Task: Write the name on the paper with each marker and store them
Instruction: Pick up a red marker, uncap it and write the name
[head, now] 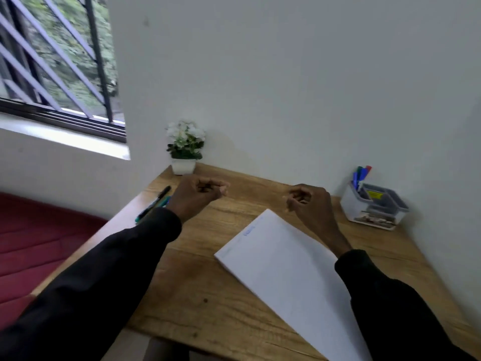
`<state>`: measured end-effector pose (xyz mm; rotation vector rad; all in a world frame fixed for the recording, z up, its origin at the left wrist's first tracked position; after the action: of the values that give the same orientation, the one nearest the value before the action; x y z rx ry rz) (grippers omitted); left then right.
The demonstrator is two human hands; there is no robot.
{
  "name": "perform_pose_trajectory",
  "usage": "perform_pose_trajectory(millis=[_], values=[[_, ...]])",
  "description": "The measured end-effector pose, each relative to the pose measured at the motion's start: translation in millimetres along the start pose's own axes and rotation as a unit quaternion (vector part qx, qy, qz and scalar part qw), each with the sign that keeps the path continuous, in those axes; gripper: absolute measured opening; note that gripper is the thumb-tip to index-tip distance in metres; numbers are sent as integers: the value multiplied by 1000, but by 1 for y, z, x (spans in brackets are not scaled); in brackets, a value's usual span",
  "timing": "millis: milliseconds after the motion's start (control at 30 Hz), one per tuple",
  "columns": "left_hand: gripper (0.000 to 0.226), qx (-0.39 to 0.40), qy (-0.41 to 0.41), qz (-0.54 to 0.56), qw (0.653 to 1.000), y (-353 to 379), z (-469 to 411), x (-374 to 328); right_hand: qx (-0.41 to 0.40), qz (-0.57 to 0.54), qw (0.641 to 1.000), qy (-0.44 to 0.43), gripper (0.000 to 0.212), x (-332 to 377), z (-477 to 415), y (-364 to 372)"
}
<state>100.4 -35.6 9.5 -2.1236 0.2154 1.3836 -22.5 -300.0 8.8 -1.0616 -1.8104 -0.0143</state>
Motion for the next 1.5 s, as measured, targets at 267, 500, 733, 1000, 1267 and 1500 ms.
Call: perform_pose_trajectory(millis=[267, 500, 733, 1000, 1267, 1500], values=[[19, -76, -18, -58, 995, -91, 34, 31, 160, -19, 984, -76, 15, 57, 18, 122], [20, -68, -28, -103, 992, -113, 49, 51, 247, 31, 958, -144, 14, 92, 24, 191], [21, -67, -36, -103, 992, -111, 55, 65, 379, 119, 890, -224, 27, 123, 48, 247], [23, -67, -30, -103, 992, -110, 53, 64, 404, 194, 866, -220, 34, 99, 51, 251], [22, -45, -6, -57, 997, -68, 35, 39, 232, -27, 960, -152, 17, 91, 23, 147], [27, 57, 60, -33, 996, 20, 8, -19, 119, -346, 929, 56, 8, 75, 11, 69]])
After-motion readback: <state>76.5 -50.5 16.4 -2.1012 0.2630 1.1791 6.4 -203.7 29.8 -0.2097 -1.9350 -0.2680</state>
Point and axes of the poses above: each hand's wrist, its own z-axis away from the middle knuckle, its own y-axis out of the palm, x = y × z, the point moved 10 cm from there along -z, towards the middle knuckle, and after that the axes turned 9 degrees about -z, right-handed, at the moved point
